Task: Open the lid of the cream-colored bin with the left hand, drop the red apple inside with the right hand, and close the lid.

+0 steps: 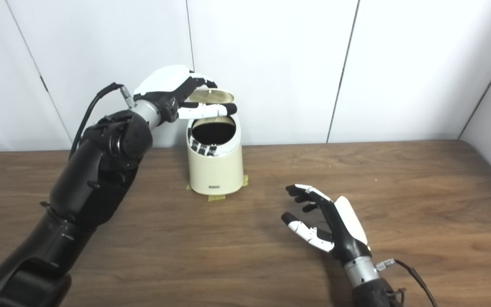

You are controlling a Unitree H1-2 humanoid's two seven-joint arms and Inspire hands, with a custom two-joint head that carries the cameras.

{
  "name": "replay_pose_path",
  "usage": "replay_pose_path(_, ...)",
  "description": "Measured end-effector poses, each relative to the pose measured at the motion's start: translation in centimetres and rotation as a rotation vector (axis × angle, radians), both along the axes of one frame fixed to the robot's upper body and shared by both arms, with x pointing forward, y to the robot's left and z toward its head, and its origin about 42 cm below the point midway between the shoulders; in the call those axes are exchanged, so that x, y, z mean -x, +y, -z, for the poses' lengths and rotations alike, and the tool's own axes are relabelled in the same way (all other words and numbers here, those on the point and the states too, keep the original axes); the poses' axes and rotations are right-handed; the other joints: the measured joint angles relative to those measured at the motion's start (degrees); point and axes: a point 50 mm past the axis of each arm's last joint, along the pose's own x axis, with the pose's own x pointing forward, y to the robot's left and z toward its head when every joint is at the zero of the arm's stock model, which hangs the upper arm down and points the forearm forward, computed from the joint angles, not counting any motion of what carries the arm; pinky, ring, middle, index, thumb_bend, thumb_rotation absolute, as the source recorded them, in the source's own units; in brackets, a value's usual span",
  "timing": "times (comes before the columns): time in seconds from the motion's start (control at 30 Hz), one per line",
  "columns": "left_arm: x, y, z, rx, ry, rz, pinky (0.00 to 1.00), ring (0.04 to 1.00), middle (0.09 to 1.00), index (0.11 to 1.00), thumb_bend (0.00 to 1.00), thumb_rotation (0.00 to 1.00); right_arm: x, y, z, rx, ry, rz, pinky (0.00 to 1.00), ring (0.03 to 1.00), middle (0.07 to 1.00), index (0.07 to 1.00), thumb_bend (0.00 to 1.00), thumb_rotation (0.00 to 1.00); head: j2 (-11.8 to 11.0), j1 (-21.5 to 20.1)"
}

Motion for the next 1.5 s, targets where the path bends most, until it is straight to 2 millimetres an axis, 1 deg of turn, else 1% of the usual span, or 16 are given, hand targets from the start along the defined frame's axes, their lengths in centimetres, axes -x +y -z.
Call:
replay_pose_path(0.07,-0.1,-0.1,0.2,-0.003,0.008,-0.004,1.00,1.000,0.934,0.845,0.88,0.94,0.0,0.1,-0.1,0.005,-0.001,-0.002,0.61,0.723,0.752,0.762,0.41,0.74,0.09,-0.18)
replay_pose_path(0.17,-0.5,-0.2,0.7,-0.009,0.027,-0.011,1.00,1.000,0.929,0.842,0.86,0.94,0.1,0.2,-0.5,0.010,-0.010,-0.004,0.61,0.719,0.748,0.755,0.41,0.71,0.09,-0.35)
replay_pose_path(0.23,-0.5,-0.2,0.8,-0.008,0.028,-0.012,1.00,1.000,0.940,0.845,0.88,0.95,0.1,0.2,-0.5,0.010,-0.010,-0.004,0.61,0.719,0.747,0.752,0.41,0.69,0.17,-0.44)
replay_pose_path(0.37,-0.5,-0.1,0.7,0.001,0.016,-0.015,1.00,1.000,0.936,0.847,0.89,0.96,0.2,0.3,-0.5,0.011,-0.007,-0.007,0.61,0.722,0.751,0.754,0.41,0.70,0.18,-0.44)
replay_pose_path(0.47,-0.5,-0.1,0.8,0.005,0.010,-0.016,1.00,1.000,0.922,0.841,0.89,0.96,0.2,0.3,-0.4,0.015,-0.003,-0.007,0.61,0.719,0.749,0.755,0.42,0.72,0.35,-0.53)
replay_pose_path(0.67,-0.3,0.0,1.8,0.000,0.029,-0.016,1.00,0.996,0.893,0.816,0.90,0.94,0.2,0.3,-0.4,0.017,0.009,-0.001,0.61,0.720,0.750,0.756,0.42,0.71,0.88,-0.53)
replay_pose_path(0.77,0.1,0.1,2.3,0.002,0.029,-0.011,1.00,0.986,0.879,0.812,0.90,0.95,0.2,0.4,-0.4,0.018,0.008,-0.002,0.60,0.716,0.747,0.753,0.42,0.71,1.14,-0.62)
replay_pose_path(0.9,1.4,0.2,3.0,0.017,0.013,0.005,1.00,0.972,0.861,0.805,0.90,0.96,0.2,0.4,-0.5,0.018,0.009,-0.002,0.61,0.719,0.749,0.753,0.42,0.70,1.40,-0.62)
replay_pose_path(0.93,1.6,0.1,3.3,0.012,0.010,0.008,1.00,0.959,0.847,0.797,0.89,0.95,0.2,0.4,-0.5,0.019,0.009,-0.001,0.61,0.719,0.749,0.753,0.41,0.69,1.58,-0.79)
replay_pose_path(1.03,2.6,0.2,4.2,-0.038,-0.013,0.026,1.00,0.949,0.836,0.791,0.88,0.95,0.3,0.5,-0.9,0.017,0.001,-0.007,0.60,0.716,0.748,0.749,0.41,0.67,1.76,-0.79)
replay_pose_path(1.13,3.4,0.2,5.2,-0.087,-0.028,0.043,1.00,0.943,0.816,0.784,0.88,0.97,0.3,0.5,-0.9,0.016,0.006,-0.009,0.60,0.714,0.747,0.747,0.42,0.67,1.85,-0.97)
replay_pose_path(1.3,3.8,0.4,6.3,-0.142,-0.042,0.056,1.00,0.930,0.809,0.777,0.84,0.96,0.3,0.5,-0.8,0.018,0.014,-0.013,0.60,0.713,0.749,0.749,0.43,0.67,2.20,-0.97)
replay_pose_path(1.4,4.0,0.5,7.1,-0.179,-0.054,0.059,1.00,0.922,0.808,0.771,0.85,0.95,0.3,0.5,-0.9,0.018,0.016,-0.014,0.60,0.715,0.749,0.749,0.43,0.68,2.46,-1.06)
replay_pose_path(1.5,3.8,0.6,7.8,-0.212,-0.077,0.053,1.00,0.922,0.804,0.768,0.85,0.95,0.3,0.5,-1.0,0.019,0.027,-0.009,0.61,0.721,0.752,0.750,0.42,0.67,2.55,-1.32)
